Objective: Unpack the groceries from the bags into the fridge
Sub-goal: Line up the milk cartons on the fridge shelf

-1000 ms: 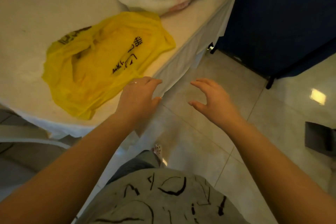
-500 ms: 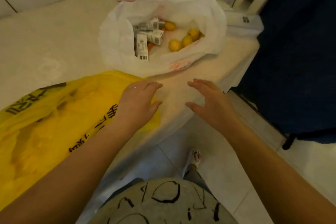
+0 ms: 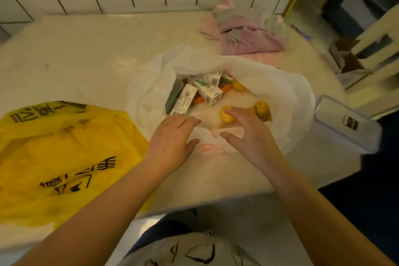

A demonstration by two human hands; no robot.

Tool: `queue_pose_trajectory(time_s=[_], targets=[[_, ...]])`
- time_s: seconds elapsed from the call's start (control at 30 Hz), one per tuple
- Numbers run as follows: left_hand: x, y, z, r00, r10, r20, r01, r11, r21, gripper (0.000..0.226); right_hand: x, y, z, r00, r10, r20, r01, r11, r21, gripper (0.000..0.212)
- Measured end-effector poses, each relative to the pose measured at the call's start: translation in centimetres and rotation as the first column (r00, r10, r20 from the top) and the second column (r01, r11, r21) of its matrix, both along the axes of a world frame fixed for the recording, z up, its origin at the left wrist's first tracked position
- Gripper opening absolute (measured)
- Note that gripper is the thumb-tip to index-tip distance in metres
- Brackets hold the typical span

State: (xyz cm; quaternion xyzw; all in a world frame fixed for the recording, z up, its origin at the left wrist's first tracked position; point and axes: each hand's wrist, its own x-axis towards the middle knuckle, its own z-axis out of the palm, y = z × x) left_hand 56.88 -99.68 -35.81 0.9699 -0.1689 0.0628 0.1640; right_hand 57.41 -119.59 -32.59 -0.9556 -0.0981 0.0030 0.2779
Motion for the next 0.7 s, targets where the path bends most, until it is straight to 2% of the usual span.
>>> queue_pose_trajectory(time_s=[0.2, 0.4, 0.53, 0.63, 0.7], targets=[[4.0, -0.4, -1.3, 0.997, 0.071, -0.014, -0.071, 0.997, -0.042, 0.055, 5.6, 0.4, -1.6, 0.997, -0.004, -0.079, 0.002, 1.000, -0.016, 0.055], [9.0, -1.5, -4.2, 0.966, 0.108, -0.236, -0.085, 0.991, 0.106, 0.068, 9.9, 1.5, -4.0, 0.986, -0.083, -0.141, 0.073, 0.994, -0.076, 0.062], [10.7, -2.2, -5.5, 0.950, 0.145, -0.276, -0.097, 0.979, 0.181, 0.071, 12.0, 2.2, -5.9, 0.980, -0.051, -0.193, 0.031, 0.994, -0.107, 0.057], [11.4, -2.6, -5.6, 0.936, 0.181, -0.302, -0.129, 0.975, 0.183, 0.064, 13.5, 2.7, -7.3, 0.979, -0.022, -0.202, -0.007, 0.990, -0.141, 0.051], [11.7, -2.6, -5.7, 0.926, 0.182, -0.330, -0.127, 0.975, 0.180, 0.067, 14.4, 3.0, -8.0, 0.978, -0.024, -0.209, -0.006, 0.990, -0.142, 0.049]])
